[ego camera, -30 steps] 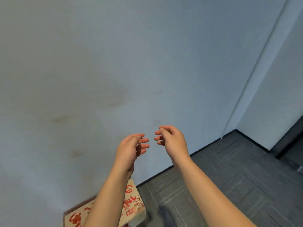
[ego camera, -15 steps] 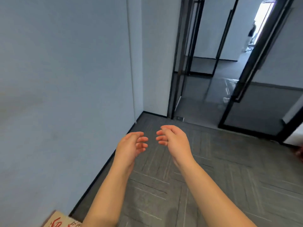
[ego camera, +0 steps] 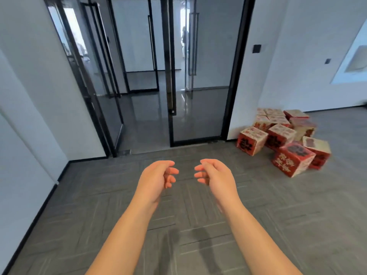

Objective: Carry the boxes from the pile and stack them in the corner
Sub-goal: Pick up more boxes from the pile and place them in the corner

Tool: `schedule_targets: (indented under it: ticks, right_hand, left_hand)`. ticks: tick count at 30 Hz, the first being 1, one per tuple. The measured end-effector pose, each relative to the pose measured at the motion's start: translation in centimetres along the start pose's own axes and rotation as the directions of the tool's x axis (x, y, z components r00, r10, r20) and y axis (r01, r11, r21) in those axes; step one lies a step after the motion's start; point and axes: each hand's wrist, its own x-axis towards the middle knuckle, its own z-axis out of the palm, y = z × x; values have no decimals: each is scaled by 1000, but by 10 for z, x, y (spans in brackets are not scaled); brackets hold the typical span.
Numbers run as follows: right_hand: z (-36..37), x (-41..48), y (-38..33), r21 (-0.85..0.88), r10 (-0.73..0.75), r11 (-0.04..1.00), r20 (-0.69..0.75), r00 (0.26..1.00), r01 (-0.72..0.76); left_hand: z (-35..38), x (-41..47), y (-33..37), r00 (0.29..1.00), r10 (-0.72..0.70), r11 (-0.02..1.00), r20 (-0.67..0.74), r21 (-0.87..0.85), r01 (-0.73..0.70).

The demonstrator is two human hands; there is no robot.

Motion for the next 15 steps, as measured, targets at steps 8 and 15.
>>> schedule_targets:
  ticks: [8, 15]
  right_hand:
    - [-222, 73, -35, 75, 0, 997, -298, 955, 24]
    - [-345, 156, -48, 56, -35, 996, -478, 878, 69]
  left_hand:
    - [235, 48, -10, 964, -39, 993, 262, 114, 9]
    - [392, 124, -32, 902, -89, 994, 422, 101, 50]
